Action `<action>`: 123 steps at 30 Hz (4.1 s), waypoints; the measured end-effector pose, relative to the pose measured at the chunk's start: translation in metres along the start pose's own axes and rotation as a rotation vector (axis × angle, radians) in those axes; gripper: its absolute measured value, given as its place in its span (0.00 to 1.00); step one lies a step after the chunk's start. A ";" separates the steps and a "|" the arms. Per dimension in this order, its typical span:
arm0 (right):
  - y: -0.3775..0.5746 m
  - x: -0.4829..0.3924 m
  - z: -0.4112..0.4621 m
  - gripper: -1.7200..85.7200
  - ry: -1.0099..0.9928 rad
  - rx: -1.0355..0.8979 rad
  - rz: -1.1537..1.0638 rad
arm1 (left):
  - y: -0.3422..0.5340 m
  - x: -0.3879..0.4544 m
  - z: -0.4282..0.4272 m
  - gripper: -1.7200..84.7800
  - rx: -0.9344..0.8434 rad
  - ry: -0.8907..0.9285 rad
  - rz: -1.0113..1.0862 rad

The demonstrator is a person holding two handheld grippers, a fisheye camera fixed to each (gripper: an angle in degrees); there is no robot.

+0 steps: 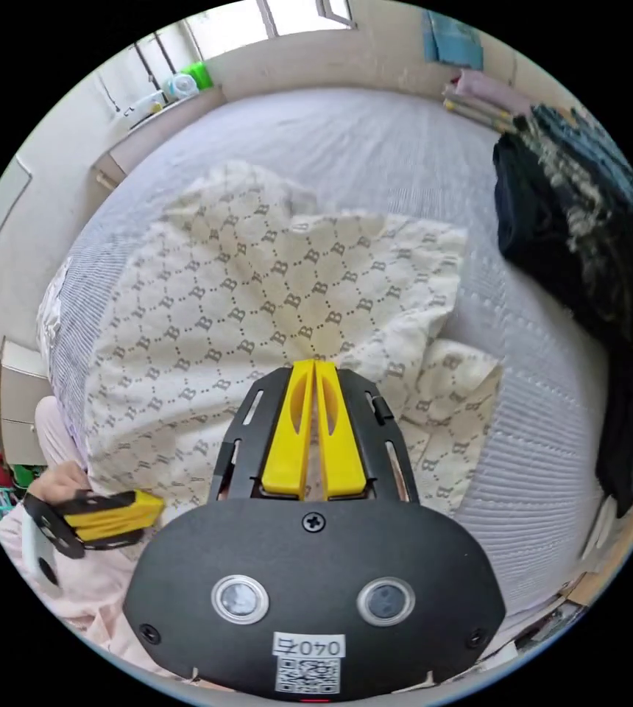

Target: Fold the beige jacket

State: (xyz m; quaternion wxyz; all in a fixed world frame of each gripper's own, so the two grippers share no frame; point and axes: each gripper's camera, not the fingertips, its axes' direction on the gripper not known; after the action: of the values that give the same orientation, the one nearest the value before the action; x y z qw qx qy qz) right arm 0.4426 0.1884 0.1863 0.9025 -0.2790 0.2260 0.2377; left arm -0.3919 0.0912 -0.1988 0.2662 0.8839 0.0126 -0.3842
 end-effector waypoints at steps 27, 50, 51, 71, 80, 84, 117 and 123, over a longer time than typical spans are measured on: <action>-0.053 -0.037 0.023 0.01 0.425 0.048 0.022 | -0.107 -0.195 0.246 0.01 -0.317 -0.615 -0.396; 0.146 -0.120 -0.063 0.01 0.289 -0.060 -0.189 | -0.042 -0.069 0.009 0.01 -0.070 -0.025 -0.396; 0.149 -0.120 -0.073 0.01 0.305 -0.043 -0.186 | -0.036 -0.077 -0.019 0.01 -0.044 -0.031 -0.424; 0.231 -0.151 -0.117 0.01 0.137 0.076 -0.368 | 0.054 -0.154 -0.168 0.02 -0.060 0.225 -0.650; 0.224 -0.170 -0.017 0.01 0.000 -0.067 -0.424 | 0.103 -0.216 -0.182 0.06 0.003 0.653 -0.878; 0.228 -0.163 -0.028 0.01 -0.025 -0.074 -0.416 | 0.116 -0.247 -0.187 0.10 0.044 0.815 -0.940; 0.390 -0.267 -0.041 0.09 0.355 0.241 -0.549 | 0.095 -0.334 -0.227 0.14 0.067 1.042 -0.998; 0.408 -0.289 -0.040 0.15 0.380 0.229 -0.592 | 0.099 -0.338 -0.232 0.02 0.034 0.990 -1.122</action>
State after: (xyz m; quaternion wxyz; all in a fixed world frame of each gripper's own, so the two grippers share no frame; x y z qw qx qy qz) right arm -0.0220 0.3751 0.1513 0.8995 -0.2689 0.3240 -0.1166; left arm -0.4510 0.1796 0.2091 -0.0204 0.8185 0.5738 -0.0197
